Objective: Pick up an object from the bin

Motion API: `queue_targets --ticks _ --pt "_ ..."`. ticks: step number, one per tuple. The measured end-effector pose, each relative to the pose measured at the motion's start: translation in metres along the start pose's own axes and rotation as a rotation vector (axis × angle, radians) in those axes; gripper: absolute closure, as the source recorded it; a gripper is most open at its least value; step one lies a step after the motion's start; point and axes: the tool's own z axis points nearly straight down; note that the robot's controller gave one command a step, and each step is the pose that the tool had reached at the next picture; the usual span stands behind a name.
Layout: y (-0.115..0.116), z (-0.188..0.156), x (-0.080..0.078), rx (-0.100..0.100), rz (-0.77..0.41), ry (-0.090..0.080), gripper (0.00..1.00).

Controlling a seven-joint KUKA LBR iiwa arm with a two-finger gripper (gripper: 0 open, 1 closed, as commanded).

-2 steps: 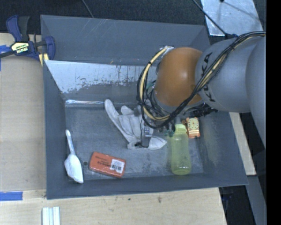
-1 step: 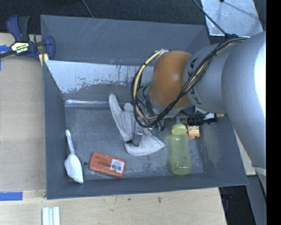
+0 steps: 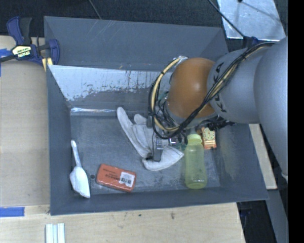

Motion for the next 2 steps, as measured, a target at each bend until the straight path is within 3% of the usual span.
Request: queue_targets --ticks 1,2 --pt "-0.007 0.000 0.020 0.000 0.276 -0.001 0.00" --pt "-0.001 -0.002 -0.002 0.001 -0.001 -0.004 1.00"
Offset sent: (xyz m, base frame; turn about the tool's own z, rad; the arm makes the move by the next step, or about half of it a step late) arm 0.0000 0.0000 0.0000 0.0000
